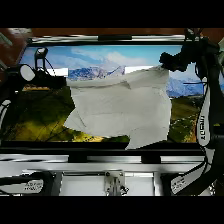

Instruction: Fold the shirts.

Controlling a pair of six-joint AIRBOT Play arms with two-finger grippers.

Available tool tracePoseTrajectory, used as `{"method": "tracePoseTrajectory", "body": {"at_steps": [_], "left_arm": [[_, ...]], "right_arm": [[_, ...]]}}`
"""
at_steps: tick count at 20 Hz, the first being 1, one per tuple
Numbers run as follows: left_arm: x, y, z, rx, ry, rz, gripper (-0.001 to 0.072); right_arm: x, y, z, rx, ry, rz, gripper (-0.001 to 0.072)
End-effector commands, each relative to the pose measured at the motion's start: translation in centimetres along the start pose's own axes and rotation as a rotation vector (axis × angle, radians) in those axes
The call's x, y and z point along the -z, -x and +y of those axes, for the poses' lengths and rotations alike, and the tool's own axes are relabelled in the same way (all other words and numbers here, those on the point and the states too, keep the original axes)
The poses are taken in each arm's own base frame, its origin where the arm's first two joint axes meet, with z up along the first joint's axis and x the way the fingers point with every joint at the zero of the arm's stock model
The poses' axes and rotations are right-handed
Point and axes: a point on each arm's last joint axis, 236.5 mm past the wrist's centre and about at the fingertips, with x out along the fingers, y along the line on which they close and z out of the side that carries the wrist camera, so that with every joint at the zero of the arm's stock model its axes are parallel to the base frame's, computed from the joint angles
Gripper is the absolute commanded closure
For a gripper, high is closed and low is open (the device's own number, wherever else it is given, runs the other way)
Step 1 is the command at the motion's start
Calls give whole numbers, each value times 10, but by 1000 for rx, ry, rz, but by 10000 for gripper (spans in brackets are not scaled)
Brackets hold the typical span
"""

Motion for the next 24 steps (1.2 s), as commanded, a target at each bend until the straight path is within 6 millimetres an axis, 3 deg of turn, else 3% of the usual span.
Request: {"method": "tracePoseTrajectory", "body": {"at_steps": [1, 2, 3, 5, 7, 9, 11, 14, 16, 19, 24], "left_arm": [[29, -26, -8, 57, 63, 128, 534], [36, -19, -3, 54, 69, 174, 313], [42, -7, 6, 47, 80, 232, 142], [51, 24, 32, 43, 60, 325, 140], [64, 52, 64, 33, 98, 385, 160], [93, 68, 90, 31, 162, 457, 159], [132, 66, 97, 85, 252, 520, 157], [168, 39, 73, 261, 351, 519, 147], [181, 16, 63, 292, 417, 491, 86], [196, -9, 59, 265, 423, 490, 87], [204, -25, 43, 282, 369, 523, 92]], "right_arm": [[16, -12, 13, -56, -67, 65, 183], [17, 0, 16, -80, -14, 74, 112], [17, 18, 10, -63, 36, 83, 113], [25, 58, -32, 68, 105, 127, 112], [54, 99, -88, 211, 86, 270, 114], [87, 123, -114, 193, -4, 405, 114], [109, 132, -122, 128, -86, 460, 114], [129, 131, -120, 53, -132, 483, 114], [135, 129, -120, 47, -124, 498, 114], [127, 126, -121, 51, -123, 464, 114], [125, 125, -121, 52, -124, 452, 113]]}}
